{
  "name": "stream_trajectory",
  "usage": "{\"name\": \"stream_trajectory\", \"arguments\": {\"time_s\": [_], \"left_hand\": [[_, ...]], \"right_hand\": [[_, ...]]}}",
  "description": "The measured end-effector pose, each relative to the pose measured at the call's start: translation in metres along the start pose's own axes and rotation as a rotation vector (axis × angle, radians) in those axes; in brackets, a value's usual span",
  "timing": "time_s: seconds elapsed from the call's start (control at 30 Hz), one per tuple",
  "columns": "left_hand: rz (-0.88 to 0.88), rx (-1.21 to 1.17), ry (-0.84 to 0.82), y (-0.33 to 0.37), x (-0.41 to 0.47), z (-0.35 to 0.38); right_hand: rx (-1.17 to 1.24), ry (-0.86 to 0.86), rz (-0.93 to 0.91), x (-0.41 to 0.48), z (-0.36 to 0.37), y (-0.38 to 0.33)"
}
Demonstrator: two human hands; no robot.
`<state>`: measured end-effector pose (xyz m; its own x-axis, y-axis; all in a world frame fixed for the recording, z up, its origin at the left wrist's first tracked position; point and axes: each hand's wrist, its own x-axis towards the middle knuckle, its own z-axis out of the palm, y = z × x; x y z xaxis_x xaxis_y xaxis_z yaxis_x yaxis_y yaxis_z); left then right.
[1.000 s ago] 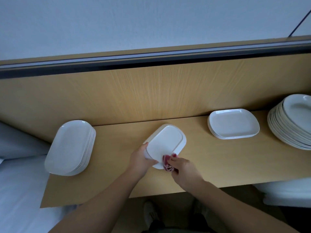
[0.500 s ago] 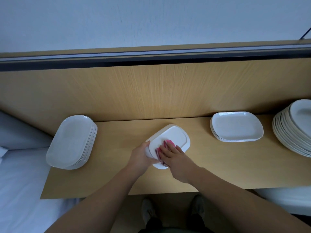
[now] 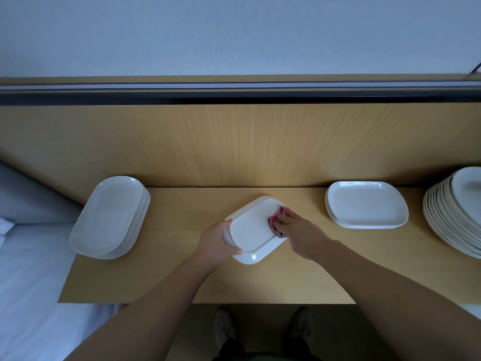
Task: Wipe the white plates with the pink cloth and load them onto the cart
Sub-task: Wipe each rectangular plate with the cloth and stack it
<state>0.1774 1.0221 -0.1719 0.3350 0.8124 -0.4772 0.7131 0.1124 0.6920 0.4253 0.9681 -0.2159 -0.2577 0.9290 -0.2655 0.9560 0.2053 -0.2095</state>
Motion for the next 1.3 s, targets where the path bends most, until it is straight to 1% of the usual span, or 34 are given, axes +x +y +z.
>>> {"name": "stream_trajectory", "arguments": {"time_s": [0.07, 0.13, 0.17, 0.23, 0.33, 0.5, 0.6, 0.67, 0.73, 0.83, 0.93, 1.07, 1.17, 1.3], "left_hand": [[-0.005, -0.013, 0.002, 0.0, 0.002, -0.002], [-0.009, -0.019, 0.008, 0.0, 0.002, -0.003], [-0.007, -0.013, 0.006, 0.0, 0.002, -0.003], [0.007, -0.001, 0.002, 0.0, 0.003, -0.002], [0.018, 0.004, 0.003, 0.001, 0.005, 0.0], [0.018, 0.067, 0.001, 0.0, 0.008, 0.003], [0.012, 0.073, 0.002, 0.001, 0.01, 0.004], [0.013, 0.047, 0.005, 0.0, 0.01, 0.006], [0.009, 0.024, 0.011, -0.001, 0.009, 0.008], [-0.002, 0.044, 0.022, -0.002, 0.007, 0.011], [-0.016, 0.05, 0.034, -0.003, 0.008, 0.012], [-0.033, 0.024, 0.039, -0.002, 0.008, 0.013], [-0.036, 0.009, 0.038, 0.002, 0.008, 0.014], [-0.046, -0.002, 0.037, 0.004, 0.005, 0.015]], "right_hand": [[0.076, 0.051, -0.008, 0.001, -0.009, -0.01], [0.097, 0.157, -0.1, 0.002, -0.015, -0.025], [0.1, 0.176, -0.159, 0.004, -0.015, -0.034], [0.076, 0.137, -0.235, 0.007, -0.015, -0.05], [0.027, 0.045, -0.253, 0.018, -0.008, -0.062], [-0.026, 0.046, -0.262, 0.03, 0.003, -0.063], [-0.01, 0.047, -0.256, 0.035, 0.004, -0.061], [-0.028, 0.011, -0.227, 0.038, 0.003, -0.057], [-0.086, -0.035, -0.155, 0.042, -0.001, -0.054], [-0.135, -0.078, -0.068, 0.049, -0.008, -0.045], [-0.107, -0.097, 0.008, 0.05, -0.012, -0.026], [-0.064, -0.058, 0.105, 0.042, -0.016, 0.002], [-0.027, -0.014, 0.13, 0.035, -0.018, 0.004], [-0.008, -0.008, 0.136, 0.022, -0.014, 0.006]]}}
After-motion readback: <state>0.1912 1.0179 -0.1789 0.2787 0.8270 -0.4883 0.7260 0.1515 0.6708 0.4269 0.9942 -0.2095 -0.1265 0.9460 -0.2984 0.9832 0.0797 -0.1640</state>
